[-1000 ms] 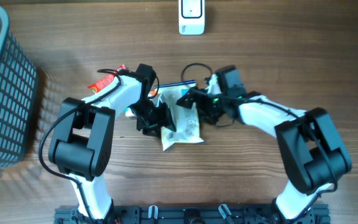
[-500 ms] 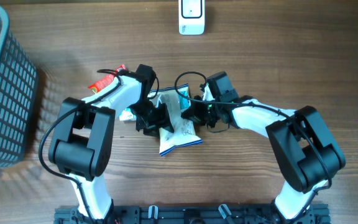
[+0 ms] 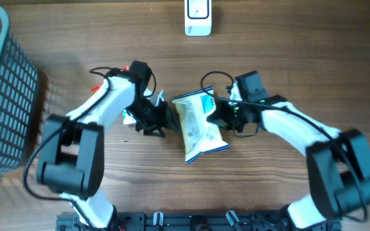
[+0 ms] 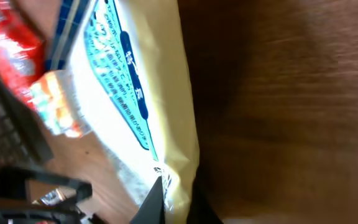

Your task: Scan the item barcode

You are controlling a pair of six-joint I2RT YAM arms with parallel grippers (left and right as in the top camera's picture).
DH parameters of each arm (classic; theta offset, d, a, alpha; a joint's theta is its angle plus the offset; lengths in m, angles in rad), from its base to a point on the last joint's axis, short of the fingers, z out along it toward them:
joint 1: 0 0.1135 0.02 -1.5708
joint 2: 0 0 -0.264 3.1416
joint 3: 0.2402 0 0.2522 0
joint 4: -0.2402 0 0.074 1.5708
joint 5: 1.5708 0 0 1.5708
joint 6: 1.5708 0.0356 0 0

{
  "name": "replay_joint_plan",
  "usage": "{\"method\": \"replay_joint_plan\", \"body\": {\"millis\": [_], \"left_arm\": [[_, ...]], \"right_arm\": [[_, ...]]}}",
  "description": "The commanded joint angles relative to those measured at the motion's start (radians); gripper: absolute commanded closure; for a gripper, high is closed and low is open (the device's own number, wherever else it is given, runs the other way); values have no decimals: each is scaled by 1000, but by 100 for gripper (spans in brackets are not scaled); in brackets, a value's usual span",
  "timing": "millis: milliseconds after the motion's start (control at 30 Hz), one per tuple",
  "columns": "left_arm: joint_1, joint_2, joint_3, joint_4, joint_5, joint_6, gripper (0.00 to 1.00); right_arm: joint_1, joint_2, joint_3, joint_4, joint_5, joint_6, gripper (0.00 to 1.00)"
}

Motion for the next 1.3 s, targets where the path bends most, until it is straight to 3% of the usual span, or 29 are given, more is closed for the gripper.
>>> {"method": "replay_joint_plan", "body": {"millis": [0, 100, 267, 367, 733, 867, 933, 967, 1000, 1100, 1200, 1267], "left_arm": [[6, -24, 15, 46, 128, 25, 43], [9, -24, 15, 83, 164, 27, 37], [52, -24, 15, 85, 345, 152, 32], [95, -24, 15, 92, 375, 175, 30], [117, -24, 15, 103, 424, 190, 26], [117, -24, 15, 139, 478, 189, 27], [117, -24, 15, 153, 497, 189, 32], [117, -24, 15, 157, 497, 189, 40], [117, -24, 15, 156, 497, 189, 57], [117, -24, 15, 156, 497, 189, 81], [117, -24, 15, 156, 497, 180, 96], [117, -24, 15, 156, 497, 177, 96]], "right_arm": [[8, -59, -3, -1, -145, -67, 96], [6, -59, -3, -9, -219, -39, 96], [-31, -59, -3, 56, -367, 13, 96], [-61, -59, -3, 126, -479, 67, 96], [-72, -59, -3, 278, -553, 241, 96], [-70, -59, -3, 275, -568, 245, 96], [-70, -59, -3, 276, -567, 244, 96], [-70, -59, -3, 276, -567, 242, 96], [-70, -59, -3, 276, -568, 224, 96], [-70, -59, -3, 276, -564, 166, 96], [-70, -59, -3, 273, -544, 89, 93], [-70, -59, -3, 270, -529, 37, 81]]}}
